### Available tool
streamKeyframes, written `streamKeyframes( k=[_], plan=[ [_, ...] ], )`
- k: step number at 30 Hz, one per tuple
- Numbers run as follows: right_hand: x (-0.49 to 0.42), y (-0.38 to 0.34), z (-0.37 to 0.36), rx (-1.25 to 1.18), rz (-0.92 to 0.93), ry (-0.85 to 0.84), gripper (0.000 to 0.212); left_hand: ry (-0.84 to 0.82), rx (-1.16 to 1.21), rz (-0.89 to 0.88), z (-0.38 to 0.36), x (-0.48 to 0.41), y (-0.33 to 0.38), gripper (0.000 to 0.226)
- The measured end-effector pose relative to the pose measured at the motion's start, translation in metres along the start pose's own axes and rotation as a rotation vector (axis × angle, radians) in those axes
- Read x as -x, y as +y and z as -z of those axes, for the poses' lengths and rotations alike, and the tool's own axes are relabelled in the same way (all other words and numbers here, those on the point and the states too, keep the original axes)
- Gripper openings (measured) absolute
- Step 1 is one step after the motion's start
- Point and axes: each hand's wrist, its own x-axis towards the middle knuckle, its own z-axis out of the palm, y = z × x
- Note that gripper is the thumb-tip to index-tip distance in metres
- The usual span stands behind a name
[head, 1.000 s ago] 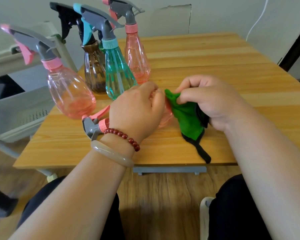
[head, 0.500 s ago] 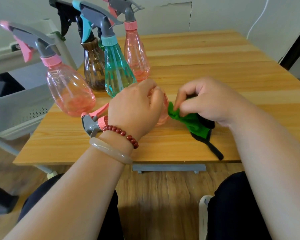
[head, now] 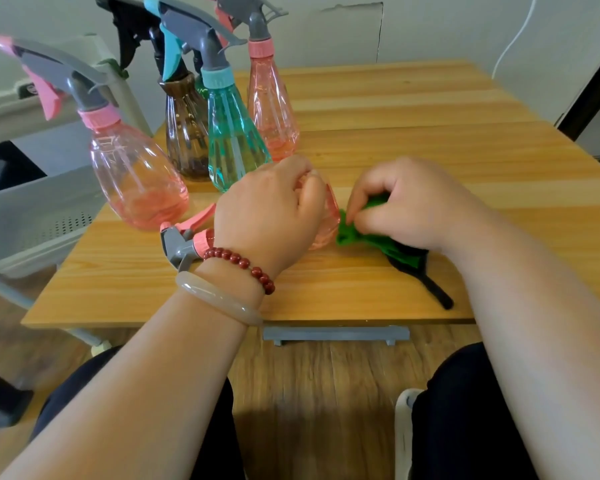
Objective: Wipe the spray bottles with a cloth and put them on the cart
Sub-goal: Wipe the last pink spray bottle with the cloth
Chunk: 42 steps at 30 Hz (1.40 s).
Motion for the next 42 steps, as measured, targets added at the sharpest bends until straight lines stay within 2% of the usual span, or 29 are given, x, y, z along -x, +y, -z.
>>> streamKeyframes(
  k=[2, 3, 5, 7, 8, 11, 12, 15, 17, 18, 21, 22, 25, 27, 29, 31, 33, 35, 36, 37, 40, 42],
  plan=[
    [0.0, -0.002, 0.0, -0.251, 0.013, 0.153, 0.014, 0.001, -0.004, 0.005, -0.002, 0.0, -0.001, 0.034],
    [-0.001, -0.002, -0.001, -0.313, 0.015, 0.165, 0.011, 0.004, -0.005, 0.005, -0.002, 0.0, -0.002, 0.036],
    [-0.002, 0.001, -0.005, -0.234, 0.011, 0.08, 0.002, 0.009, -0.012, 0.005, -0.001, 0.0, -0.002, 0.037],
    [-0.002, 0.004, -0.004, -0.089, -0.016, -0.017, 0.003, 0.005, -0.008, 0.009, -0.001, 0.0, -0.002, 0.036],
    [-0.002, 0.003, -0.003, -0.08, -0.017, -0.007, 0.006, 0.003, -0.007, 0.011, -0.001, 0.0, -0.001, 0.035],
    [-0.002, -0.004, 0.001, -0.368, 0.051, 0.118, 0.013, -0.007, -0.011, 0.007, -0.002, -0.001, -0.002, 0.036],
    [-0.001, -0.006, 0.001, -0.401, 0.083, 0.104, 0.014, -0.007, -0.012, 0.009, -0.002, -0.001, -0.002, 0.037],
    [-0.001, -0.003, -0.003, -0.177, 0.112, -0.035, 0.011, -0.004, -0.006, 0.016, -0.002, -0.001, -0.002, 0.039],
    [-0.002, 0.001, 0.0, -0.012, 0.084, -0.085, 0.017, 0.0, -0.009, 0.02, -0.001, 0.0, -0.002, 0.038],
    [-0.001, 0.001, 0.001, -0.016, 0.082, -0.057, 0.018, -0.002, -0.01, 0.021, -0.001, 0.0, -0.001, 0.038],
    [0.0, -0.003, 0.002, -0.289, 0.125, 0.079, 0.017, -0.006, -0.011, 0.016, -0.001, -0.001, -0.001, 0.038],
    [0.0, -0.003, 0.001, -0.282, 0.133, 0.067, 0.014, -0.006, -0.009, 0.017, -0.001, 0.0, -0.001, 0.039],
    [0.001, 0.002, -0.001, -0.024, 0.104, -0.107, 0.017, -0.009, -0.008, 0.02, 0.0, 0.0, -0.002, 0.036],
    [0.001, 0.002, 0.001, 0.021, 0.098, -0.092, 0.023, -0.017, -0.014, 0.019, 0.0, 0.0, -0.002, 0.033],
    [0.002, -0.001, 0.002, -0.17, 0.115, 0.028, 0.021, -0.009, -0.019, 0.016, 0.0, -0.001, -0.001, 0.037],
    [0.001, -0.003, 0.001, -0.327, 0.126, 0.061, 0.023, -0.002, -0.019, 0.016, 0.0, 0.0, -0.001, 0.039],
    [0.0, 0.001, -0.001, -0.255, 0.111, -0.017, 0.025, -0.004, -0.013, 0.016, 0.0, 0.0, -0.002, 0.035],
    [0.0, 0.007, 0.002, -0.039, 0.061, -0.125, 0.028, -0.004, -0.006, 0.003, 0.0, 0.001, 0.0, 0.028],
    [-0.001, 0.007, 0.004, 0.009, 0.042, -0.12, 0.028, -0.002, -0.006, -0.003, 0.0, 0.001, 0.0, 0.028],
    [-0.002, 0.007, 0.005, -0.026, 0.039, -0.066, 0.027, -0.001, -0.007, -0.004, 0.0, 0.001, -0.001, 0.029],
    [-0.005, 0.002, -0.003, -0.448, 0.01, 0.223, 0.029, -0.003, -0.007, 0.005, -0.002, 0.0, -0.003, 0.034],
    [-0.008, 0.0, -0.015, -0.447, 0.004, 0.294, 0.03, -0.009, -0.003, 0.007, -0.001, 0.0, -0.003, 0.032]
  ],
)
